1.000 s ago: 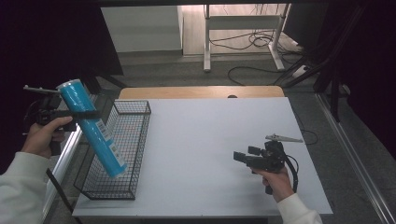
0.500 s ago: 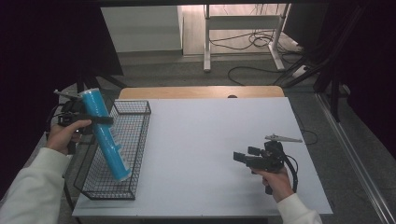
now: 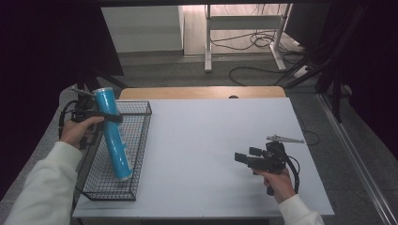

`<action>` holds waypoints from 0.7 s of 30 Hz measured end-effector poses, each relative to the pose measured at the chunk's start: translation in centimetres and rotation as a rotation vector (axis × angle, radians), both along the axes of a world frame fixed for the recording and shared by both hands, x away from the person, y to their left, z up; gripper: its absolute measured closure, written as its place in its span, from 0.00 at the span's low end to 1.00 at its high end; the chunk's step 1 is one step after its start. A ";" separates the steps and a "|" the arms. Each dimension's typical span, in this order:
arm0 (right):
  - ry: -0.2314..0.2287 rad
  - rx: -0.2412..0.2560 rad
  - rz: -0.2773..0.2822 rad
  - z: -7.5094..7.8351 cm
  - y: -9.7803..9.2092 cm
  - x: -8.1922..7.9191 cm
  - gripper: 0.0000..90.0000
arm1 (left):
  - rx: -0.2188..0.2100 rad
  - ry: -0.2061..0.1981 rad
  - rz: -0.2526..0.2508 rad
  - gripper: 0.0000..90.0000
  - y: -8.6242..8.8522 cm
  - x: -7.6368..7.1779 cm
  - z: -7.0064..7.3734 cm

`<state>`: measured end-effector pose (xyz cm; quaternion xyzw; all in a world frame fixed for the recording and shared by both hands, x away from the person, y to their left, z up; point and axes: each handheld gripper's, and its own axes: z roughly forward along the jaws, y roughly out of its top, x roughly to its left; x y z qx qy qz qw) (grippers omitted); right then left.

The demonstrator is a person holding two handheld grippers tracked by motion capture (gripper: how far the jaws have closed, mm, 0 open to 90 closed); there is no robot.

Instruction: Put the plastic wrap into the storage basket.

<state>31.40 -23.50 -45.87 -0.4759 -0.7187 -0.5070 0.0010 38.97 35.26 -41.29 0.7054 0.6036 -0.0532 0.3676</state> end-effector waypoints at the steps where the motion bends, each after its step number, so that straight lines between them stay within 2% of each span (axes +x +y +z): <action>1: -0.002 0.000 -0.001 0.0 -0.1 0.0 0.12 | -0.006 0.000 0.002 0.35 0.0 0.1 -0.1; 5: 0.000 -0.003 -0.004 0.0 -0.1 0.0 0.12 | -0.033 0.001 0.020 0.35 0.4 0.4 -0.7; 7: 0.001 -0.005 -0.003 0.0 -0.1 0.0 0.12 | -0.065 -0.004 0.036 0.35 0.7 0.6 -1.2; 12: 0.002 -0.009 -0.004 -0.2 0.0 0.1 0.12 | -0.091 0.005 0.062 0.35 1.2 1.1 -2.2; 17: 0.005 -0.014 -0.002 -0.3 0.2 0.2 0.12 | -0.093 0.003 0.069 0.35 0.8 1.6 -2.7; 21: 0.006 -0.015 -0.004 -0.3 0.2 0.2 0.12 | -0.078 0.013 0.091 0.35 -0.1 2.5 -3.4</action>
